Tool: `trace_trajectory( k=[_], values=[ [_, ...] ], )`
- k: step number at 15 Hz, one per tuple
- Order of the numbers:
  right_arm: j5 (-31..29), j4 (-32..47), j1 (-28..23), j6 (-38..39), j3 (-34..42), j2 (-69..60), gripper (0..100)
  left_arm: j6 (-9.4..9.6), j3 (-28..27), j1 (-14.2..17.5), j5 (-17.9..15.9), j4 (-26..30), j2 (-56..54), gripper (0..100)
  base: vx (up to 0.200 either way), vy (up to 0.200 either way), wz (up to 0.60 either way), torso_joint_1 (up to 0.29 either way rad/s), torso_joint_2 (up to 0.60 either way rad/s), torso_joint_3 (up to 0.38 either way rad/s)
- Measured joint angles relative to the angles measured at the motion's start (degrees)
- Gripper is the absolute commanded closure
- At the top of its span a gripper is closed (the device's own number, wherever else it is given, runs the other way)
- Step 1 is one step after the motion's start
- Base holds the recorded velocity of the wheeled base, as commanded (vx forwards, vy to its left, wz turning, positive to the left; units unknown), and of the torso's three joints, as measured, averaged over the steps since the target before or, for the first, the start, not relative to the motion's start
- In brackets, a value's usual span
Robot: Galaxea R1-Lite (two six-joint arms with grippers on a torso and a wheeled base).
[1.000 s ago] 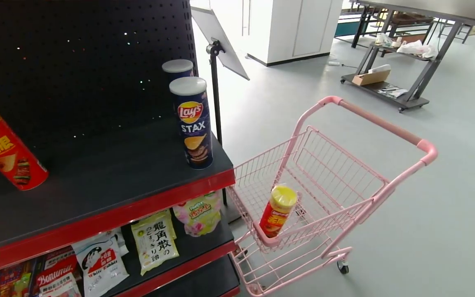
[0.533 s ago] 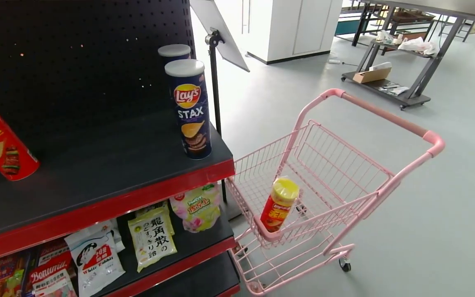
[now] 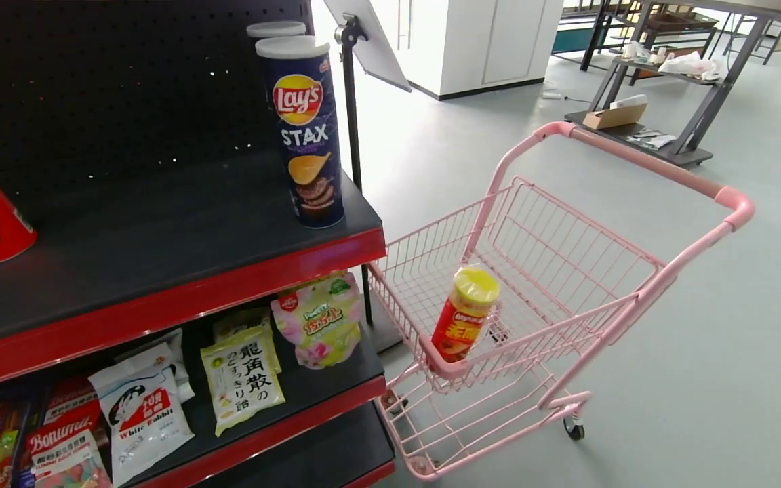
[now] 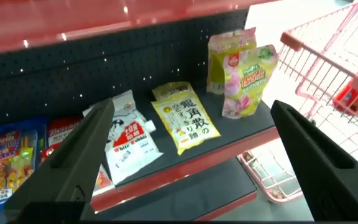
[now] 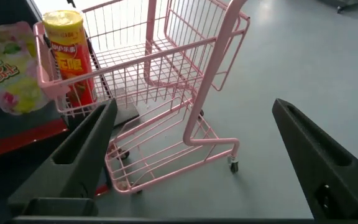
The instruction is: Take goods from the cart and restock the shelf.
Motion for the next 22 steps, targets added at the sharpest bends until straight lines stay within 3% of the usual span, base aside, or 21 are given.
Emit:
trace_trajectory(
  k=[9, 15, 19, 22],
  values=[
    [0.00, 0.07, 0.00, -0.28, 0.00, 0.00, 0, -0.01, 0.00, 0.00, 0.07, 0.10, 0.00, 0, 0.000, 0.000, 0.00, -0.128, 0.50, 0.365],
    [-0.05, -0.24, 0.00, -0.23, -0.07, 0.05, 0, 0.00, 0.00, 0.00, 0.07, 0.00, -0.02, 0, 0.000, 0.000, 0.00, -0.013, 0.06, 0.044],
    [3.46, -0.95, 1.67, 4.39, -12.18, 9.16, 0, -0.01, 0.00, 0.00, 0.02, 0.00, -0.02, 0, 0.000, 0.000, 0.00, 0.000, 0.00, 0.000],
    [8.20, -10.05, 6.78, 6.88, -21.91, 29.99, 0, 0.00, 0.00, 0.00, 0.00, 0.00, -0.02, 0, 0.000, 0.000, 0.00, 0.000, 0.00, 0.000]
  ],
)
